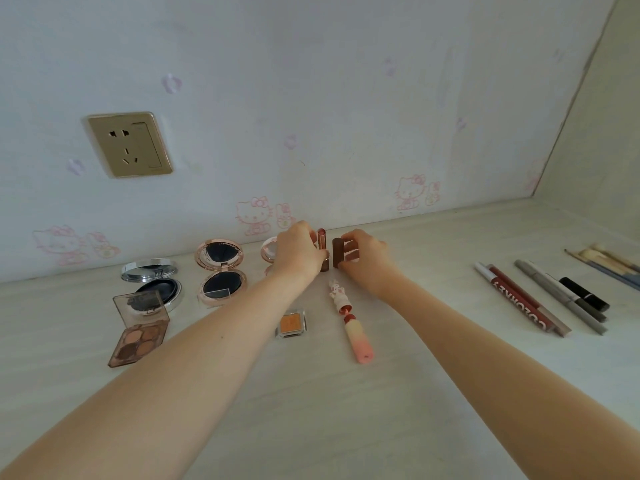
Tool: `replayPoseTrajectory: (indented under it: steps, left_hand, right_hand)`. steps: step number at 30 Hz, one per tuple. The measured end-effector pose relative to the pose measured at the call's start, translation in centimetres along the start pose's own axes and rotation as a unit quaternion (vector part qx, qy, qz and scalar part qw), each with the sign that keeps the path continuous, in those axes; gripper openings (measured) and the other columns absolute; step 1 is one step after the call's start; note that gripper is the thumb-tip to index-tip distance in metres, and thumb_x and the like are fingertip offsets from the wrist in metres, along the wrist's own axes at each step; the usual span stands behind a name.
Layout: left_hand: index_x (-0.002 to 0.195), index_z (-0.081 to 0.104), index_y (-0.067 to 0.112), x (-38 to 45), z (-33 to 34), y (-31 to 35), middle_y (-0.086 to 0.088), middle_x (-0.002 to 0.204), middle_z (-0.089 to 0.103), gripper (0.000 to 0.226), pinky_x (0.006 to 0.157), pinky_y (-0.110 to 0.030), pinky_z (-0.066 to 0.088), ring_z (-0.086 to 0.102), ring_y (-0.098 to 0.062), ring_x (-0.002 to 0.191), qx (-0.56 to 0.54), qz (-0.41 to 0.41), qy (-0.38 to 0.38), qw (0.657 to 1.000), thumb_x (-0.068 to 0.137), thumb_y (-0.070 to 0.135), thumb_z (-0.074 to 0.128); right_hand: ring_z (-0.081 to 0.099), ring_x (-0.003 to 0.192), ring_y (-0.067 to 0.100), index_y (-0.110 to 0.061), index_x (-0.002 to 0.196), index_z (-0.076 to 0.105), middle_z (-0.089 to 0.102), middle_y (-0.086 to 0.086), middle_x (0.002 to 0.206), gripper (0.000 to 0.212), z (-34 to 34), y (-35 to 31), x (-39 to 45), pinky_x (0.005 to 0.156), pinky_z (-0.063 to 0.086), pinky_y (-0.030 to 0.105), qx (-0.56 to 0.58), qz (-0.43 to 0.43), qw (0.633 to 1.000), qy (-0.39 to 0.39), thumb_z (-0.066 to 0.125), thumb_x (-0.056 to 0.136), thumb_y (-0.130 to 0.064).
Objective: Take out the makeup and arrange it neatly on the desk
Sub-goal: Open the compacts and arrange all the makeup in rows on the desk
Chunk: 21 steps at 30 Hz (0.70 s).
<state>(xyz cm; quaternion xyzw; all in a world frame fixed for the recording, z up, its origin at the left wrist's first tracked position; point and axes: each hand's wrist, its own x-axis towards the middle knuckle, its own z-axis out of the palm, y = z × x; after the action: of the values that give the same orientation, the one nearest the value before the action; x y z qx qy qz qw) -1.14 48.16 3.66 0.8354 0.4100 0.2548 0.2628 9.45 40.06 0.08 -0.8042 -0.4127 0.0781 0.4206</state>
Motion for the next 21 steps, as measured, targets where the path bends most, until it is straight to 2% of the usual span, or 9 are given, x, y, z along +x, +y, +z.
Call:
replayPoseTrajectory:
  steps: [3,5,7,8,10,12,16,19,21]
  left_hand:
    - [0.104,0.058,0.014,-0.5,-0.7,-0.1,-0.004,0.100,0.065,0.022,0.058,-0.022,0.034,0.057,-0.017,0.087,-0.002,0.020,0.001,1.000,0.084,0.016,0.067]
    - [0.105,0.059,0.011,-0.9,-1.4,0.0,-0.006,0.099,0.066,0.021,0.075,-0.029,0.048,0.060,-0.020,0.091,-0.012,0.035,-0.003,0.999,0.085,0.015,0.066]
    - [0.108,0.061,0.010,-1.3,-2.1,0.1,-0.006,0.100,0.066,0.022,0.091,-0.037,0.048,0.061,-0.022,0.097,-0.017,0.042,-0.001,0.999,0.086,0.014,0.065]
    - [0.111,0.061,0.010,-1.6,-2.5,0.2,-0.007,0.102,0.066,0.024,0.091,-0.034,0.047,0.060,-0.021,0.097,-0.025,0.044,0.002,0.999,0.087,0.014,0.064]
    - [0.116,0.060,0.010,-2.3,-3.2,0.2,-0.007,0.106,0.066,0.028,0.079,-0.024,0.043,0.058,-0.016,0.091,-0.035,0.055,0.014,0.998,0.089,0.013,0.061]
    - [0.116,0.061,0.010,-3.1,-3.8,0.3,-0.006,0.103,0.067,0.027,0.074,-0.021,0.040,0.057,-0.013,0.086,-0.034,0.079,0.036,0.996,0.090,0.012,0.058]
    - [0.109,0.065,0.016,-4.7,-4.3,2.1,0.002,0.095,0.068,0.021,0.078,-0.028,0.047,0.062,-0.015,0.091,-0.059,0.112,0.059,0.990,0.090,0.015,0.056]
    - [0.107,0.065,0.015,-5.7,-3.3,4.1,0.002,0.094,0.069,0.022,0.072,-0.019,0.046,0.063,-0.014,0.090,-0.063,0.141,0.053,0.987,0.089,0.012,0.054]
    - [0.108,0.065,0.011,-6.5,-2.1,5.5,-0.003,0.095,0.071,0.023,0.080,-0.029,0.051,0.065,-0.019,0.091,-0.067,0.168,0.031,0.983,0.088,0.009,0.053]
  right_hand:
    - [0.060,0.098,0.018,-0.010,0.126,0.052,0.061,0.004,0.112,0.042,-1.0,0.1,-0.9,0.088,0.049,0.030,-0.004,-0.002,1.000,0.005,0.064,0.086,-0.009]
    - [0.059,0.103,0.020,-0.009,0.126,0.052,0.061,0.005,0.115,0.038,-2.0,0.2,-1.8,0.091,0.047,0.031,-0.039,-0.020,0.999,0.005,0.061,0.089,-0.010]
    - [0.057,0.109,0.021,-0.007,0.126,0.053,0.061,0.006,0.119,0.035,-3.0,0.1,-2.9,0.092,0.044,0.027,-0.086,-0.044,0.995,0.004,0.057,0.091,-0.012]
    - [0.056,0.112,0.021,-0.008,0.126,0.053,0.060,0.006,0.122,0.034,-3.5,0.1,-3.5,0.091,0.041,0.025,-0.110,-0.055,0.992,0.003,0.055,0.092,-0.013]
    - [0.053,0.116,0.021,-0.010,0.127,0.053,0.059,0.005,0.126,0.033,-4.6,0.2,-4.9,0.091,0.040,0.024,-0.150,-0.071,0.986,0.003,0.053,0.094,-0.016]
    - [0.052,0.117,0.021,-0.012,0.128,0.052,0.057,0.003,0.128,0.034,-5.8,0.4,-6.3,0.093,0.042,0.027,-0.174,-0.079,0.981,0.002,0.051,0.095,-0.018]
    - [0.054,0.116,0.021,-0.011,0.127,0.053,0.057,0.004,0.127,0.033,-8.2,1.2,-9.0,0.094,0.041,0.026,-0.198,-0.090,0.976,0.006,0.051,0.095,-0.019]
    - [0.054,0.114,0.017,-0.014,0.127,0.054,0.057,0.001,0.127,0.033,-10.3,2.1,-10.8,0.093,0.041,0.024,-0.213,-0.080,0.974,0.011,0.051,0.095,-0.022]
    - [0.055,0.114,0.016,-0.016,0.127,0.054,0.058,-0.002,0.127,0.032,-11.8,2.9,-11.8,0.092,0.041,0.023,-0.227,-0.074,0.971,0.020,0.050,0.095,-0.024]
